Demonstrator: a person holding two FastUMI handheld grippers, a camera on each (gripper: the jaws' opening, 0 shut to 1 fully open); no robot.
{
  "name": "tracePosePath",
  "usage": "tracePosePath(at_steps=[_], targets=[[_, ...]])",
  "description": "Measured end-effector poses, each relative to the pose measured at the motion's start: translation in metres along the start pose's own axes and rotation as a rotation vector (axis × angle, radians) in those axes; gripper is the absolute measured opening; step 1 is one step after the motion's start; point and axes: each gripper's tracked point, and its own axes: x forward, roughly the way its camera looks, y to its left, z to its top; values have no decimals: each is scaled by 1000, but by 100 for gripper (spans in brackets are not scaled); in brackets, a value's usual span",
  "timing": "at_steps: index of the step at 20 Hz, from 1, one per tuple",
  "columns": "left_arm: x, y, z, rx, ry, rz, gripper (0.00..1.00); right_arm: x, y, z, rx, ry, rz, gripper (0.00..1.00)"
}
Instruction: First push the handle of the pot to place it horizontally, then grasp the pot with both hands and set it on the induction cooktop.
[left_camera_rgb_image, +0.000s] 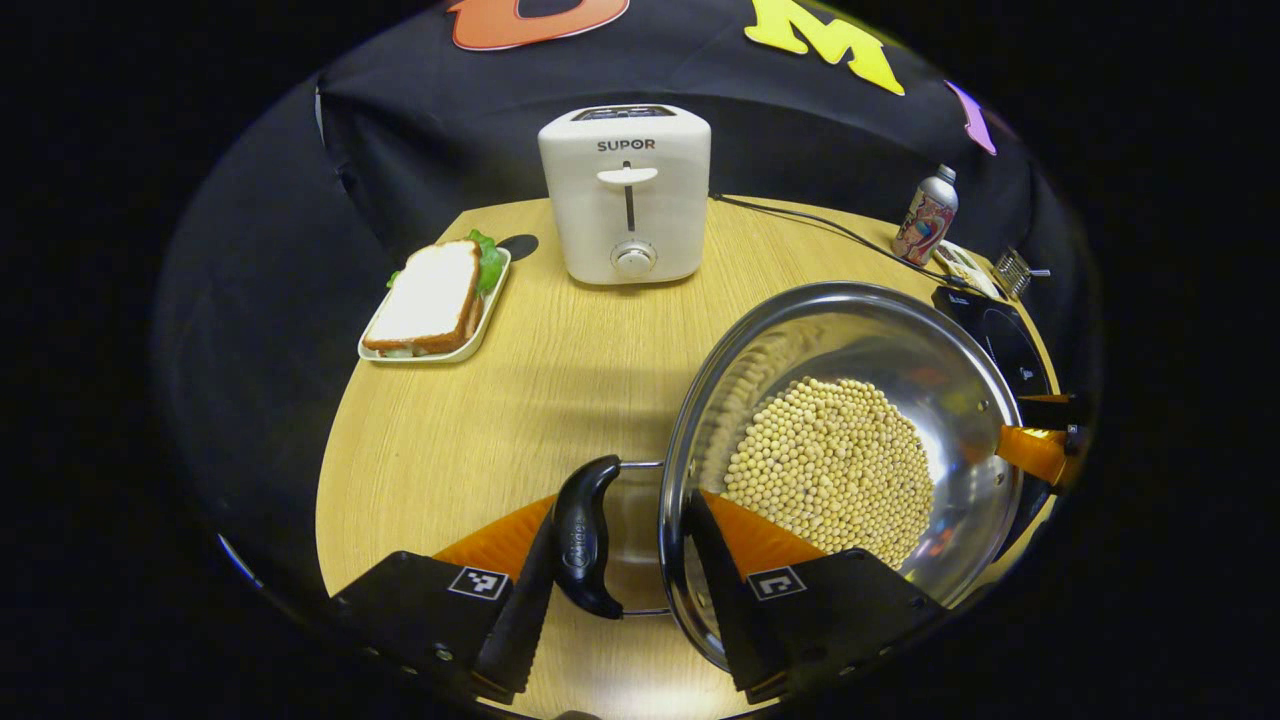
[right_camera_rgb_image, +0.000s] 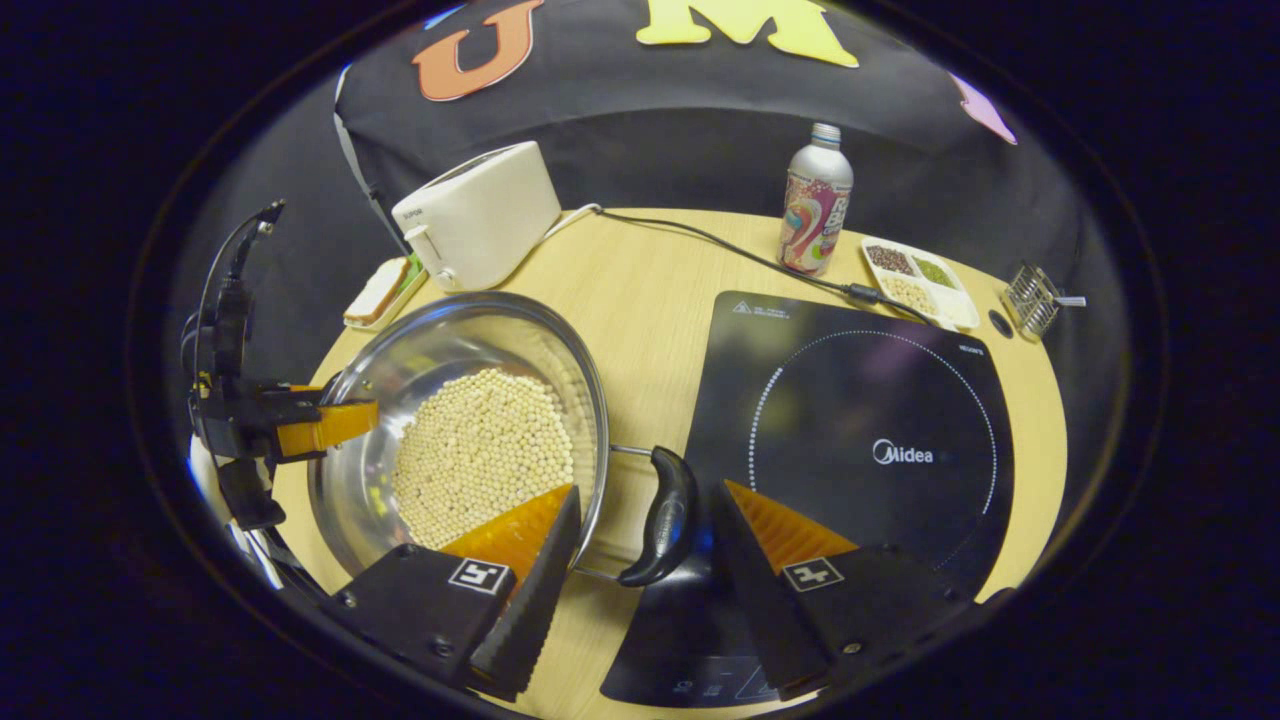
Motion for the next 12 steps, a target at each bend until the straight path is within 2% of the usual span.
tracePosePath(at_steps=[1, 2, 3, 4, 5, 6, 7, 8, 9, 12], targets=[[-1, -1, 0, -7, 4, -6, 80, 1, 0, 0, -1, 2, 5, 80], [-1, -2, -1, -14, 12, -13, 70, 1, 2, 1, 2, -2, 17, 78], [-2, -1, -1, -16, 17, -20, 68, 0, 3, 2, 14, 1, 19, 73], [-2, -1, -2, -18, 18, -26, 68, 0, 2, 1, 26, 15, 16, 68], [-4, -2, -1, -18, 20, -30, 75, 1, 2, 2, 33, 25, 15, 65], [-6, -1, 0, -20, 14, -30, 66, 0, 2, 2, 37, 33, 13, 67], [-5, -2, -1, -16, 16, -30, 64, 0, 1, 2, 45, 45, 8, 64], [-6, -3, 0, -11, 15, -29, 74, -1, 1, 2, 50, 47, 2, 63], [-6, -3, 0, -4, 14, -26, 64, -1, 1, 0, 52, 51, -1, 58], [-5, -4, 2, 10, 5, -24, 64, -5, 1, -1, 52, 43, -7, 58]])
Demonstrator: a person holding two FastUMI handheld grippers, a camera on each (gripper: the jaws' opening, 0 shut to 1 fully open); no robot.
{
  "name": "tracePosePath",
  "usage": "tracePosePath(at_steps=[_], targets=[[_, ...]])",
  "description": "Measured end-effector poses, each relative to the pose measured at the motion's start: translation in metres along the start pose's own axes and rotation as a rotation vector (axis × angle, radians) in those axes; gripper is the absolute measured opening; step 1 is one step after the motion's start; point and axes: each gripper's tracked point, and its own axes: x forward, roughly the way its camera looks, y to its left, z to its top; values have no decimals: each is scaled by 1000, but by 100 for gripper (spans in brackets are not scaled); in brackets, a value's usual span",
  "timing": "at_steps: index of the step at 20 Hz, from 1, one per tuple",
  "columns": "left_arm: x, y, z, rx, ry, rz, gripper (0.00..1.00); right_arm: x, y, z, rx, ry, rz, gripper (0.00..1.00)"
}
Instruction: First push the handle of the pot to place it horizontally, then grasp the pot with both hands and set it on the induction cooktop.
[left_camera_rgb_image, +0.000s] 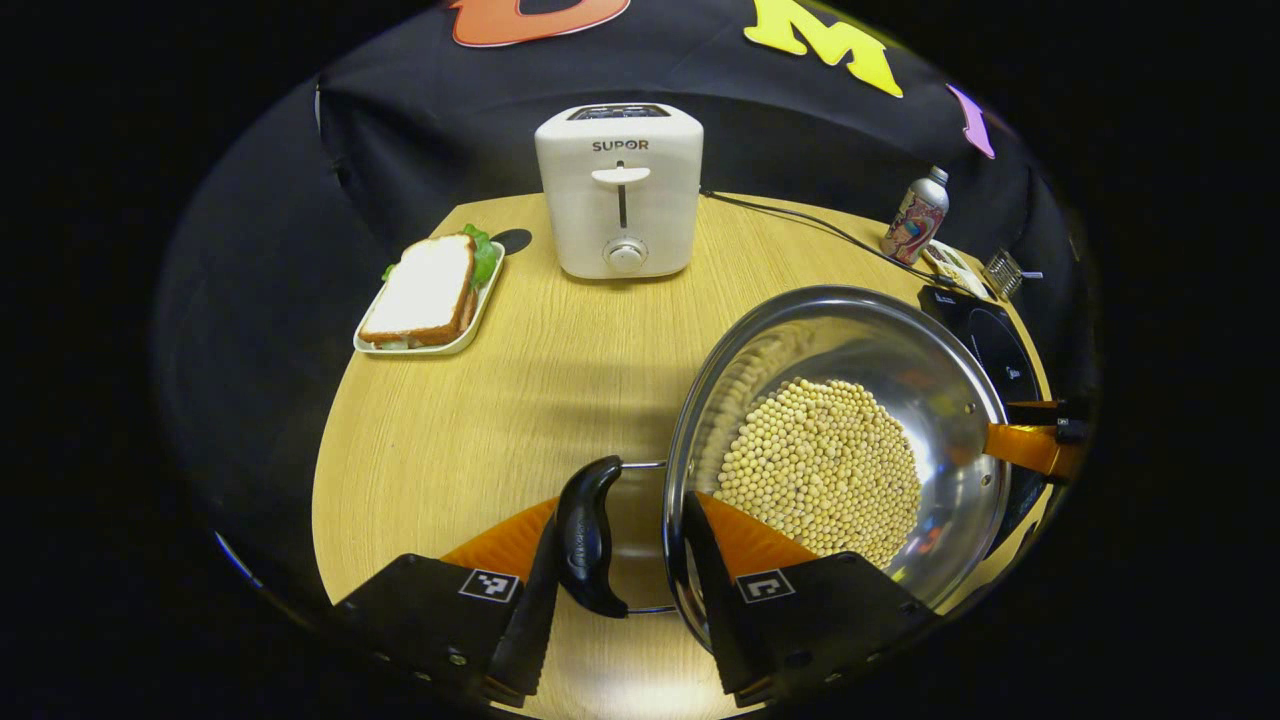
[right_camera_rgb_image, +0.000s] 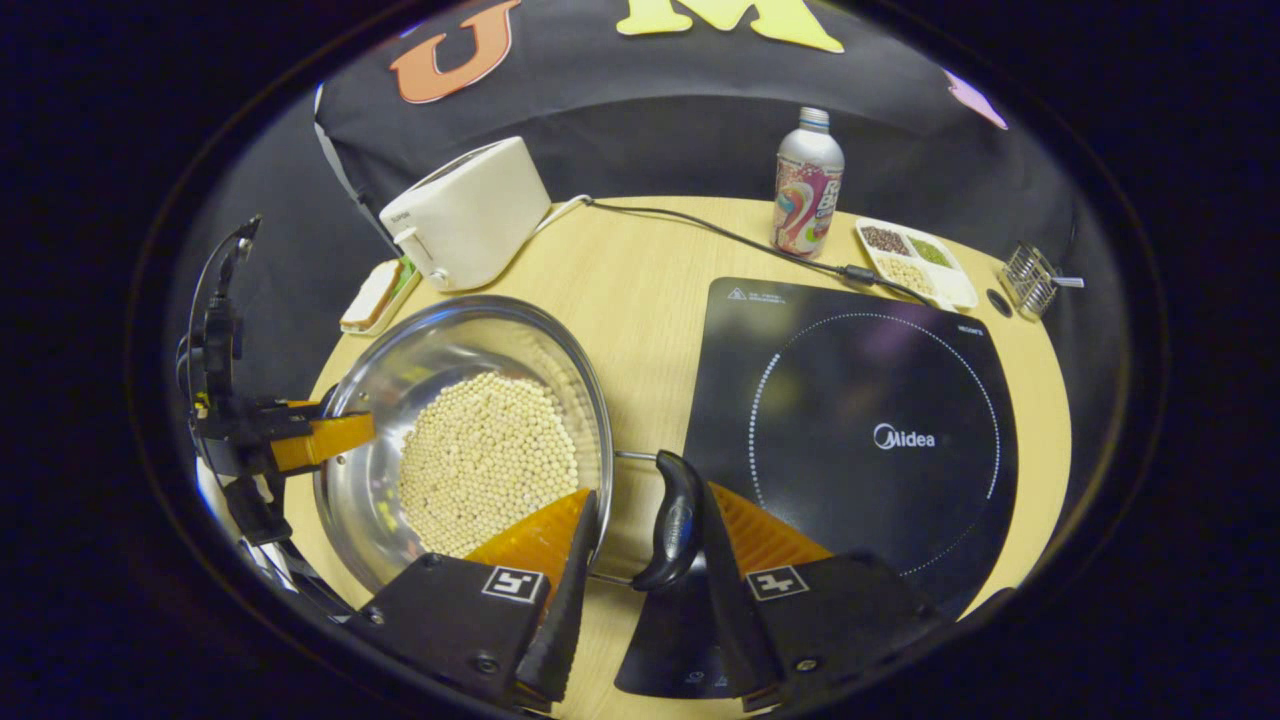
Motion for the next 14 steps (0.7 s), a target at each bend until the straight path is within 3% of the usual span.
tracePosePath(at_steps=[8, 14], targets=[[-14, 7, 5, -8, -33, 1, 64, -36, -6, 11, -38, -65, -5, 58], [-27, 7, 15, 41, -82, -3, 63, -69, -28, 15, 14, -116, -13, 58]])
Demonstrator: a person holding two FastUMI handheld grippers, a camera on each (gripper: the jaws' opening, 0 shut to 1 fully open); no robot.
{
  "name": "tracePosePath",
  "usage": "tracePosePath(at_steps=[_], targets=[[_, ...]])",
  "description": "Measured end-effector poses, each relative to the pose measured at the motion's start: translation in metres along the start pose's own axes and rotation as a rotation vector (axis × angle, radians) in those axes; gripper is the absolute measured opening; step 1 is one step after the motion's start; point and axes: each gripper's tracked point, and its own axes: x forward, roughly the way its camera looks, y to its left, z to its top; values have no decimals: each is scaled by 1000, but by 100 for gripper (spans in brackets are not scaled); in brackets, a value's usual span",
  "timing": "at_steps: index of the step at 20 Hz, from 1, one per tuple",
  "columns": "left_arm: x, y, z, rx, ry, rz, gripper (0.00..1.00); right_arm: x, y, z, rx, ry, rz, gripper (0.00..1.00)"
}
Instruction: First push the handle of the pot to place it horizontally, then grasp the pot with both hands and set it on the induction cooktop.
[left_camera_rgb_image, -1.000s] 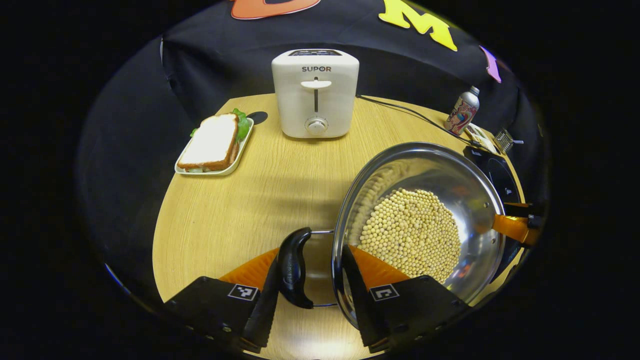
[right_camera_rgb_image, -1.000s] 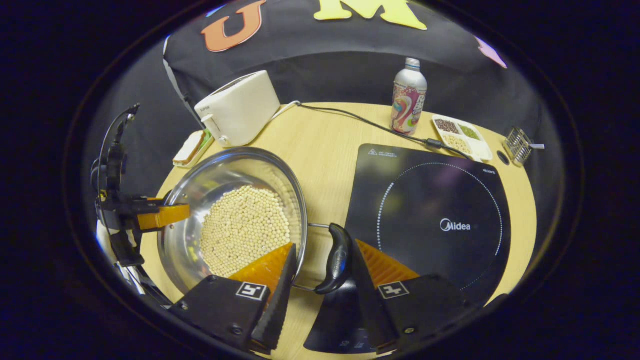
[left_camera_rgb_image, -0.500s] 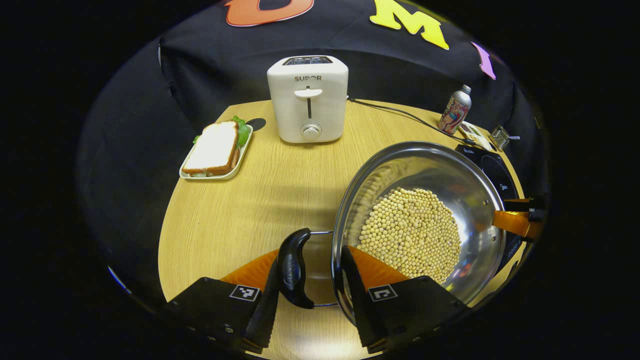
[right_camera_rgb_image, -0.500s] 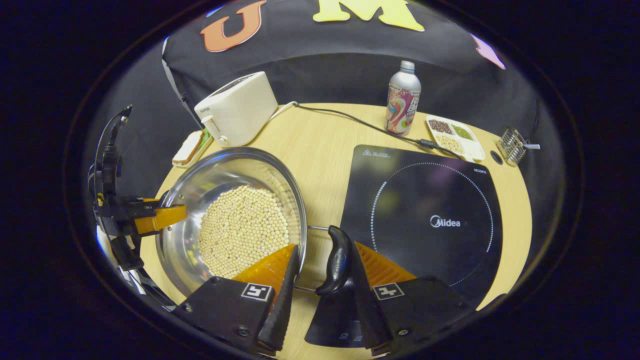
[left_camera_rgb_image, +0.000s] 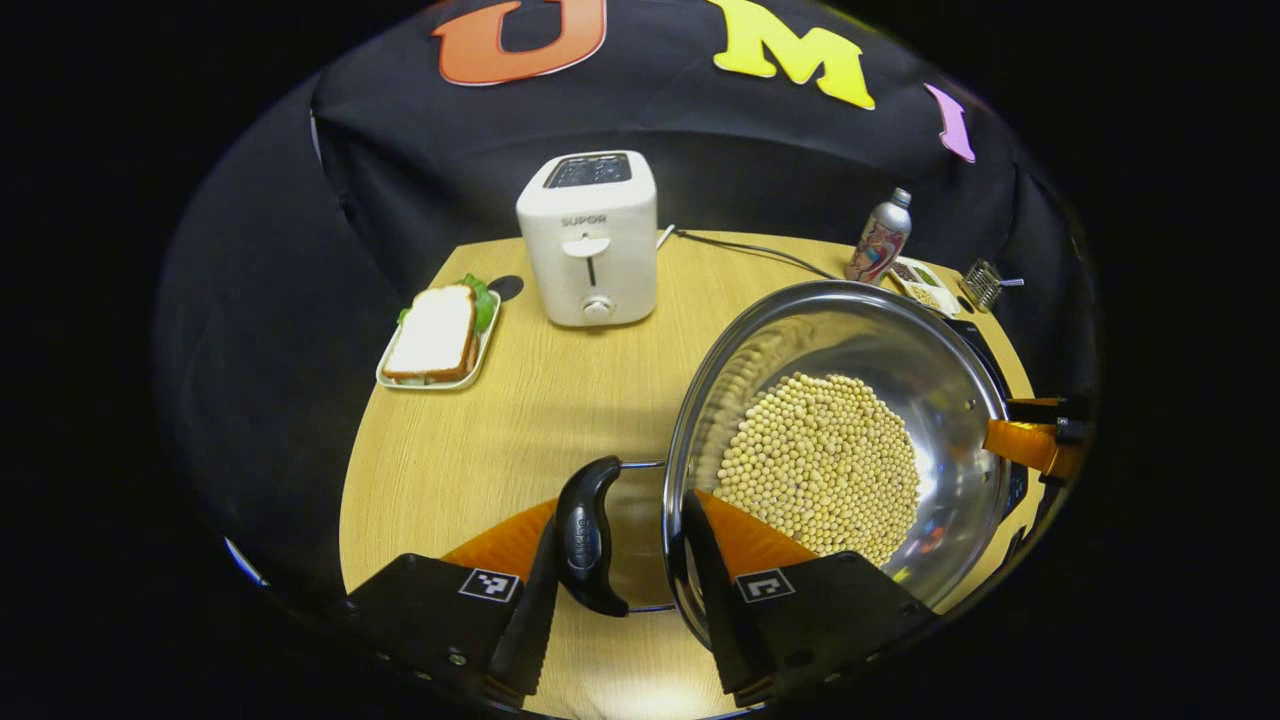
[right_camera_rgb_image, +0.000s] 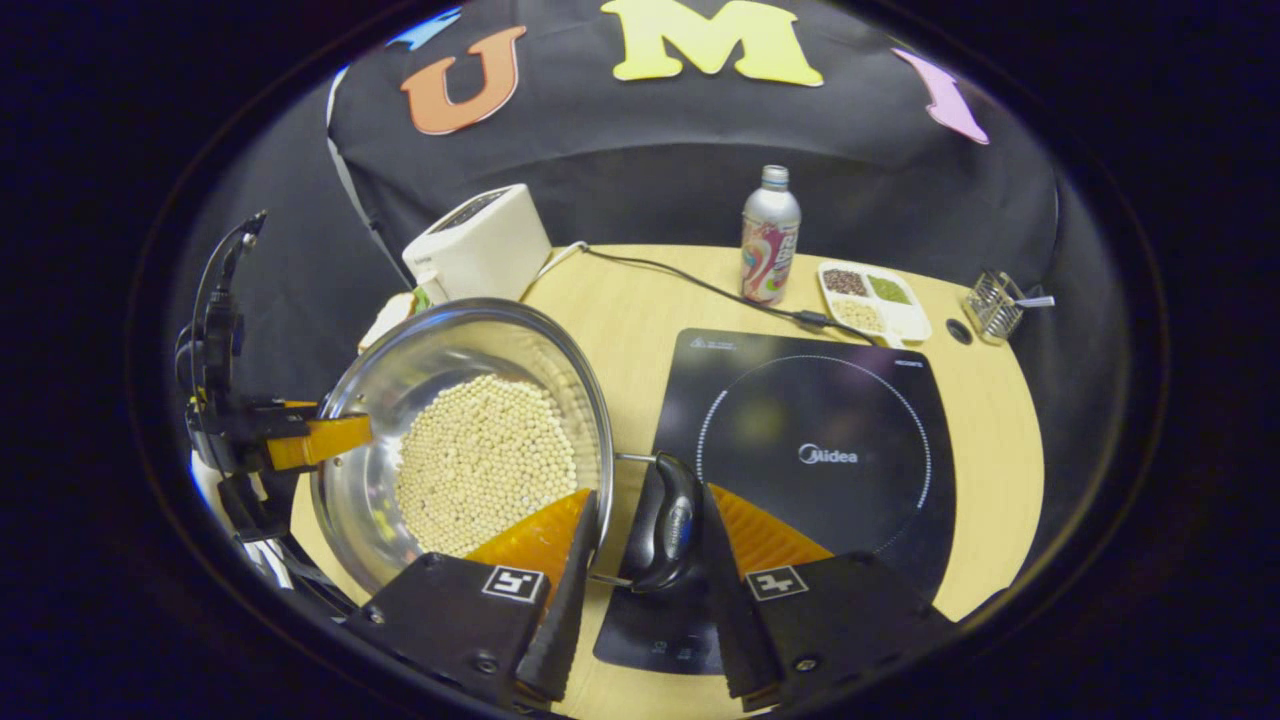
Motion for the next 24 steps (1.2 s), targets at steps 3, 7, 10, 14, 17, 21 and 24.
tracePosePath(at_steps=[3, 7, 10, 14, 17, 21, 24], targets=[[1, -2, 5, 17, -12, -20, 64, -16, -21, 0, 22, -23, -24, 57], [7, -9, 5, 47, -14, -52, 64, -36, -62, -3, 60, -42, -63, 57], [12, -9, 5, 56, -13, -74, 64, -48, -97, -4, 73, -54, -90, 57], [14, -8, 7, 74, -4, -96, 64, -59, -146, -5, 94, -58, -120, 57], [17, -10, 4, 82, 6, -101, 64, -61, -179, -6, 104, -50, -130, 57], [18, -10, 3, 78, 23, -99, 63, -57, -218, -5, 108, -31, -132, 57], [17, -9, 3, 70, 41, -94, 64, -50, -238, 0, 103, -18, -129, 57]])
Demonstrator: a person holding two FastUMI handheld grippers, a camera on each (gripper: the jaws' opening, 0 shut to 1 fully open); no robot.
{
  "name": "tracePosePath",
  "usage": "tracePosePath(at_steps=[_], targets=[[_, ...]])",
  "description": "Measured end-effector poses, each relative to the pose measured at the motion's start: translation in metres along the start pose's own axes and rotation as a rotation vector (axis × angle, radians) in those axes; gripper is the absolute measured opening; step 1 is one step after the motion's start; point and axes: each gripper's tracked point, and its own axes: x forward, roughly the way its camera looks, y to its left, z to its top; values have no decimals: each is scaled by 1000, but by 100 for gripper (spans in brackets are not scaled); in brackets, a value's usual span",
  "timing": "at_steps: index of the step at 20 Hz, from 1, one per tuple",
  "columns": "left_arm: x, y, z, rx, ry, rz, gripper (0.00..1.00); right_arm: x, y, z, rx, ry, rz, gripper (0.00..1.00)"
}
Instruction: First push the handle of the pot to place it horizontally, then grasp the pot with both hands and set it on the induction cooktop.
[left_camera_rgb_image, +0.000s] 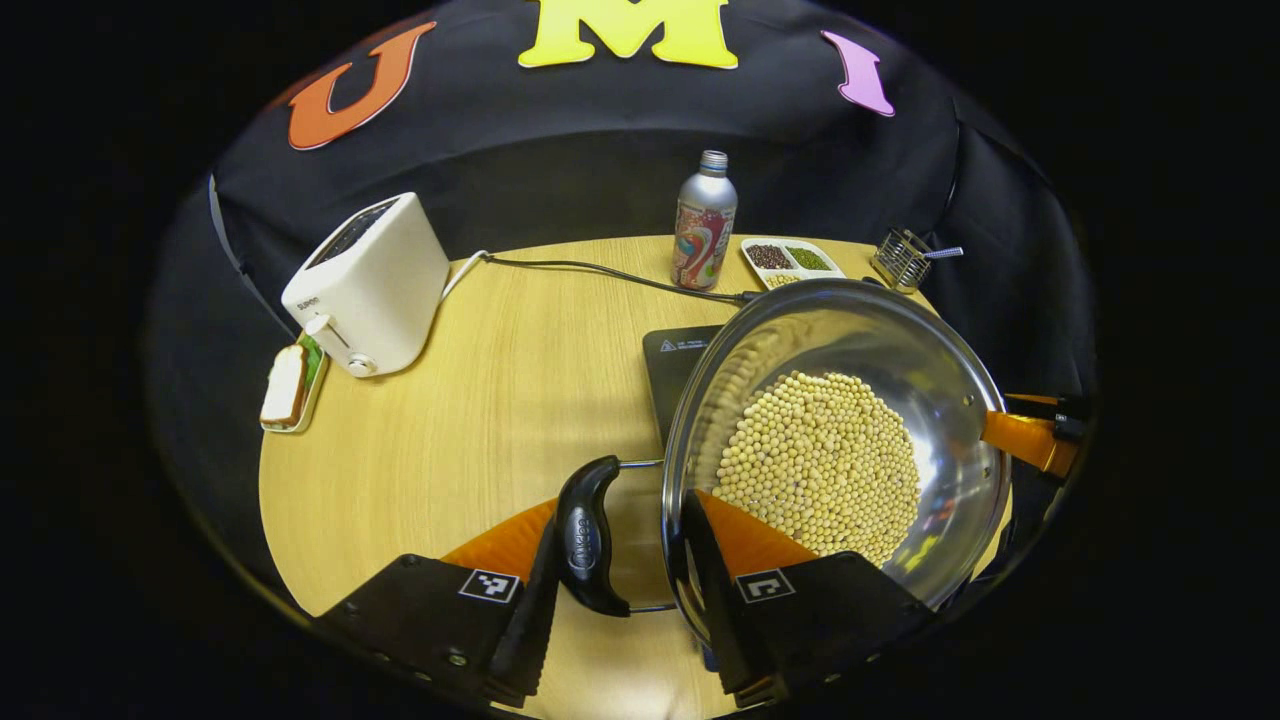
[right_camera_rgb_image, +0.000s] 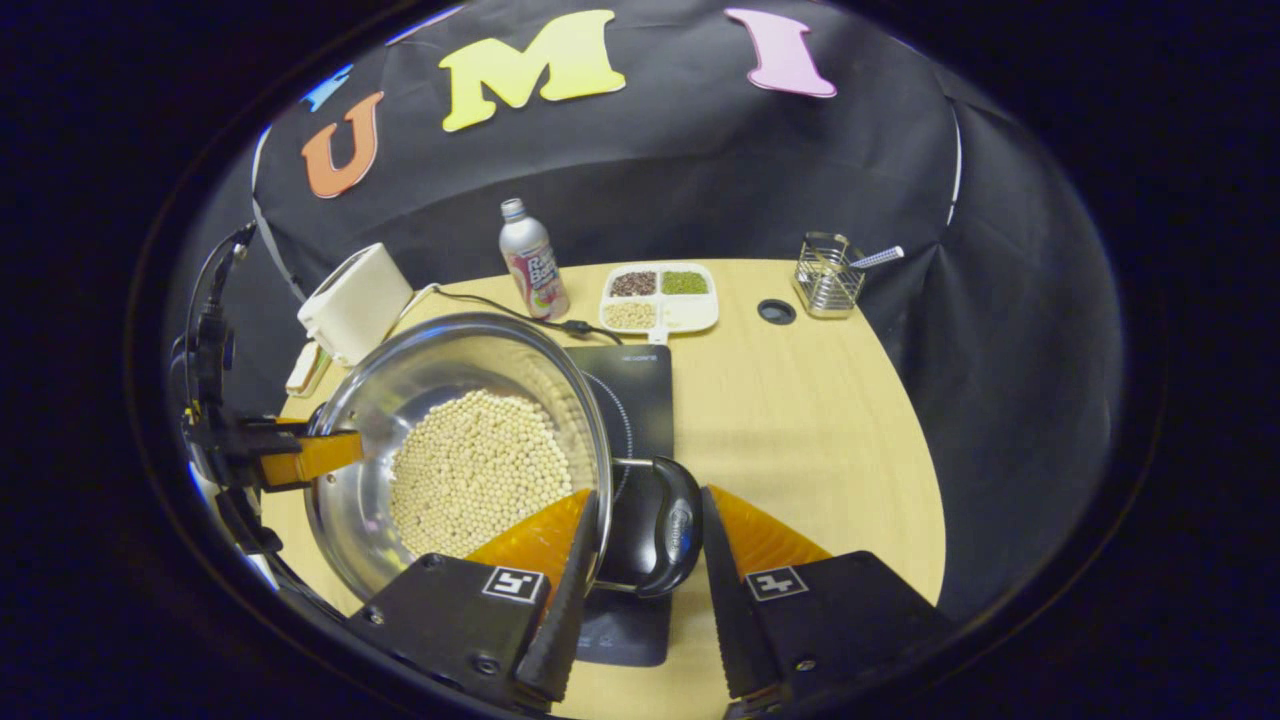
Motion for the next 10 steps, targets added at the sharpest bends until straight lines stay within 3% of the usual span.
tracePosePath(at_steps=[10], targets=[[-1, 1, -2, -22, 24, 31, 64, 39, -15, 30, -53, 12, 37, 57]])
